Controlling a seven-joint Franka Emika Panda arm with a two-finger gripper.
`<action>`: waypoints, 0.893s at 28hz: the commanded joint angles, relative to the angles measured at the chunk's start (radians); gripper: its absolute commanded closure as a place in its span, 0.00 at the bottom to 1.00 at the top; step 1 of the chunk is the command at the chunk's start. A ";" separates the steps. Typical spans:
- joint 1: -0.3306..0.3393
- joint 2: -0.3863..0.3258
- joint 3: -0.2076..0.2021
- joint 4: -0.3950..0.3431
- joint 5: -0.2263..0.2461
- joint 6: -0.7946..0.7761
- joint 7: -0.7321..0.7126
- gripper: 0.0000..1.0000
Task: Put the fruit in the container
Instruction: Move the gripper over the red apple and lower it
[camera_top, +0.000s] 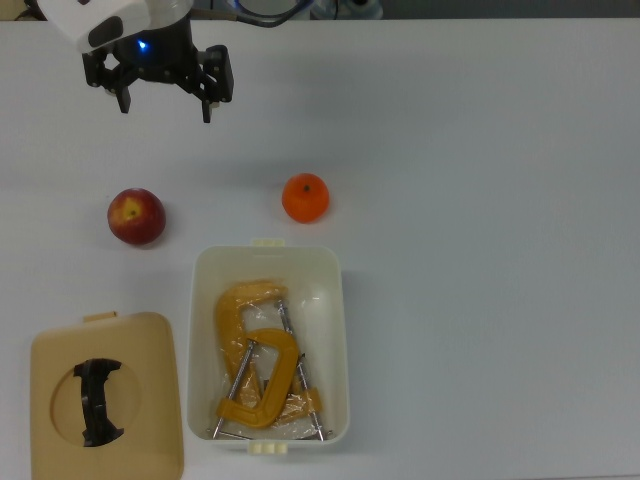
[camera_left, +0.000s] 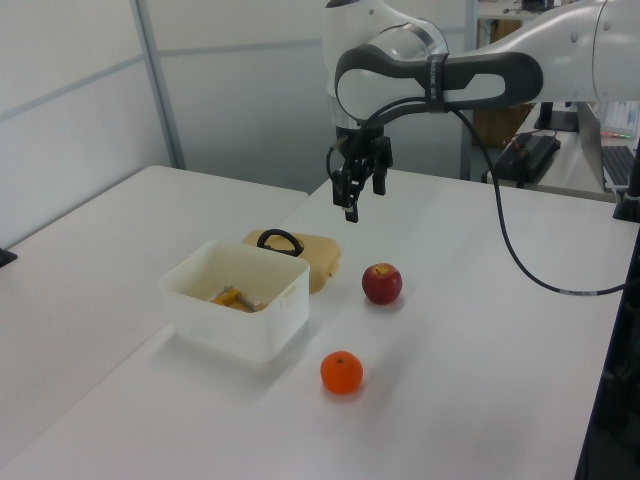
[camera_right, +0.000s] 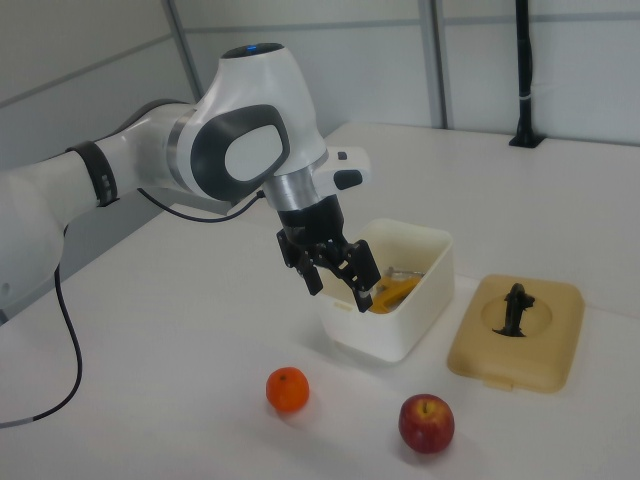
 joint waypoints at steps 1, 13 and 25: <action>-0.010 -0.021 -0.008 -0.044 0.017 -0.002 -0.051 0.00; -0.010 -0.013 -0.017 -0.166 0.008 0.148 -0.059 0.00; -0.011 0.005 -0.049 -0.256 -0.022 0.288 -0.061 0.00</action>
